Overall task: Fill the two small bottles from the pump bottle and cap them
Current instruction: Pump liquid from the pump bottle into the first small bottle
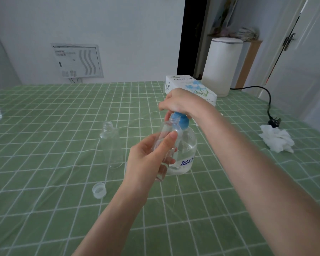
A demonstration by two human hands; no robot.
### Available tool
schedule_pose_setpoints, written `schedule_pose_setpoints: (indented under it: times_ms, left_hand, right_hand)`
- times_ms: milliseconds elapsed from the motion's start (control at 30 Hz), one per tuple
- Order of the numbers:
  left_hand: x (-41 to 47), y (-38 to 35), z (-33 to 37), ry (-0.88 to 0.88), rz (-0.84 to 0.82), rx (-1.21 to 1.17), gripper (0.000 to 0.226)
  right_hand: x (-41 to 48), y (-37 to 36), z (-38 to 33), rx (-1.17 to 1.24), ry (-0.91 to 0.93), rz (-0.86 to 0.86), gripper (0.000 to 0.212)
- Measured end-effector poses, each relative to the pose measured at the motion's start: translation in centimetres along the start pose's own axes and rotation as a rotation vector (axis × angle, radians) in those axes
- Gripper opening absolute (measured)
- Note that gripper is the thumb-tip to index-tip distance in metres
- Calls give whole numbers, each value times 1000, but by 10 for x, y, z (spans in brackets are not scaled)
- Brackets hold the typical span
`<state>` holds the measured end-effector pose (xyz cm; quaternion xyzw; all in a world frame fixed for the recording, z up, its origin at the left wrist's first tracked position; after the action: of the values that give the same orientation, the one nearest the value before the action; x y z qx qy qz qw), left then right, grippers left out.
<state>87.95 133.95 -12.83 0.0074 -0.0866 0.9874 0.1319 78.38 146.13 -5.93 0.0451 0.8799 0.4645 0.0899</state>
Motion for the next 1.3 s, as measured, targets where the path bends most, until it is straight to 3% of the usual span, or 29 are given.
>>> schedule_pose_setpoints:
  times_ms: [233,433,600,967,1300]
  left_hand:
    - [0,-1,4,-18,7,2,47]
    - [0,0,3,-10,6,10,44]
    - [0,0,1,6,15,15,38]
    - [-1,-1,3,-8,15,25,50]
    - [-1,-1,3,0,3,-8,40]
  right_hand:
    - [-2,10,-6,-73,9,7,15]
    - [-1,8,-6,-26,3,6,32]
    - [4,0,0,-24,-15,-6,31]
    - [1,10,-6,-56,34,36,28]
    - [-1,6,-6,-59,11,-16,33]
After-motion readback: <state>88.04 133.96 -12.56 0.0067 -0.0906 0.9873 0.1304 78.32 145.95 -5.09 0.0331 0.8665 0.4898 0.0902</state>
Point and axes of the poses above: each hand's wrist, its own x-axis towards the middle knuckle, its own y-axis out of the back of the hand, z = x × y, the point moved 3 cm from there along x, towards the middle knuckle
